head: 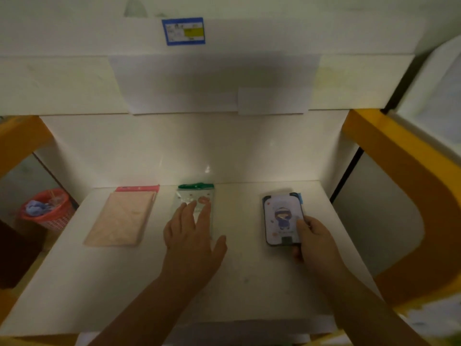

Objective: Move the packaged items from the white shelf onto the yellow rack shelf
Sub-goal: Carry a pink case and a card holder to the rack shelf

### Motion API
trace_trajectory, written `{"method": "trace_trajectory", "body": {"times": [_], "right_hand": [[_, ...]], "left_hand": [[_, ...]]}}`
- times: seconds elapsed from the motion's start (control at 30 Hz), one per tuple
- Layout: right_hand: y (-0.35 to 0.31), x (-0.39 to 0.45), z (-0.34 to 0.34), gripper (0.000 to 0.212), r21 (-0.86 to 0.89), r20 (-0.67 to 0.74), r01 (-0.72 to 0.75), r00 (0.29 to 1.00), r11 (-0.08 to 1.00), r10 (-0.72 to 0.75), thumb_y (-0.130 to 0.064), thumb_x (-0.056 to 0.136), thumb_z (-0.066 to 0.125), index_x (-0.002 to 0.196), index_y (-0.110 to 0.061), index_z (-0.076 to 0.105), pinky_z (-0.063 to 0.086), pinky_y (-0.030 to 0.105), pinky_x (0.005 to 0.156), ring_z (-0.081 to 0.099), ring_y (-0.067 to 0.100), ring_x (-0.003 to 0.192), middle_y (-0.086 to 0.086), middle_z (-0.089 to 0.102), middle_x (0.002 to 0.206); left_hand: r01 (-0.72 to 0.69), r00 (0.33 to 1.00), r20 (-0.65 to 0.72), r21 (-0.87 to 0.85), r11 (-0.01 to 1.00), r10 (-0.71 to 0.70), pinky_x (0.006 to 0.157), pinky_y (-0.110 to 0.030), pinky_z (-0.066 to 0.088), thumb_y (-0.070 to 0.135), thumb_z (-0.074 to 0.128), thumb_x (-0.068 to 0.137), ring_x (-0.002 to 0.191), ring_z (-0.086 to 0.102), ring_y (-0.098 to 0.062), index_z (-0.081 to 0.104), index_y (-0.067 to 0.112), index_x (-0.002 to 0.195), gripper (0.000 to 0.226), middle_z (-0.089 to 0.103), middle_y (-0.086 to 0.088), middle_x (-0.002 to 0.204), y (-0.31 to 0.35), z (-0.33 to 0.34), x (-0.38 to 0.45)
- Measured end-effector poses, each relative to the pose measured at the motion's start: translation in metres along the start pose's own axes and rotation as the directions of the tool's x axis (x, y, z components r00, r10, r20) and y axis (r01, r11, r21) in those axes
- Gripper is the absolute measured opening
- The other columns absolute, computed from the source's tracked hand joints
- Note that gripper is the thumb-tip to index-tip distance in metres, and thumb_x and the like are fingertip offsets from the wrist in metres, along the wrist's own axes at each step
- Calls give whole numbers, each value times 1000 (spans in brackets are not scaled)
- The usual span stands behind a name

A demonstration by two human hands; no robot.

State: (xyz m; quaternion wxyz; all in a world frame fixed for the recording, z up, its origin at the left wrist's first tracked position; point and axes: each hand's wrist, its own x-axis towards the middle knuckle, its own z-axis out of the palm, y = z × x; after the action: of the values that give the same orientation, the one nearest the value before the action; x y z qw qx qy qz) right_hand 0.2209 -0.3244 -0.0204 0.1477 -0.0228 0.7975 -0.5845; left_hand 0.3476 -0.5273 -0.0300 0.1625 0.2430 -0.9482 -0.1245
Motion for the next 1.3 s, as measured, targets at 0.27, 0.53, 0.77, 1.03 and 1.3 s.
{"method": "trace_trajectory", "body": {"times": [0.27,0.53,0.77,1.03,1.3], "right_hand": [[-1,25,-13,35,-153,76,26,997,988,-14,-36,102,43,119,-10,58,42,14,40,55,14,57,6,63,80],[12,44,-13,53,-677,97,141,990,722,-103,-57,91,50,124,-15,55,55,36,80,60,20,93,7,56,119],[6,8,-23,56,-763,77,208,969,612,-233,-60,94,41,133,-21,45,51,35,84,51,22,105,7,46,122],[-6,-67,-24,52,-792,109,361,877,493,-468,-51,94,43,136,-20,49,44,30,94,51,19,111,1,56,124],[-5,-149,-51,52,-793,5,355,817,495,-577,-52,98,37,135,-19,52,44,33,100,48,17,119,-1,55,130]], "left_hand": [[21,999,37,51,998,-23,115,-54,15,58,43,82,145,16,-32,24,25,151,79,27,-11,156,23,10,-1],[36,998,55,70,997,-40,117,-50,10,58,46,87,147,12,-31,19,26,152,78,24,-10,157,33,10,-7],[-58,996,65,-2,998,58,116,-41,6,56,47,89,147,8,-27,19,27,152,74,19,-5,159,36,0,-14],[-213,972,53,-196,957,227,112,-28,17,40,54,91,143,23,-21,30,21,150,67,31,-4,155,44,-24,-29],[-409,894,45,-327,852,447,112,-37,28,44,52,86,140,24,-22,40,21,144,64,36,-2,149,75,-38,-59]]}}
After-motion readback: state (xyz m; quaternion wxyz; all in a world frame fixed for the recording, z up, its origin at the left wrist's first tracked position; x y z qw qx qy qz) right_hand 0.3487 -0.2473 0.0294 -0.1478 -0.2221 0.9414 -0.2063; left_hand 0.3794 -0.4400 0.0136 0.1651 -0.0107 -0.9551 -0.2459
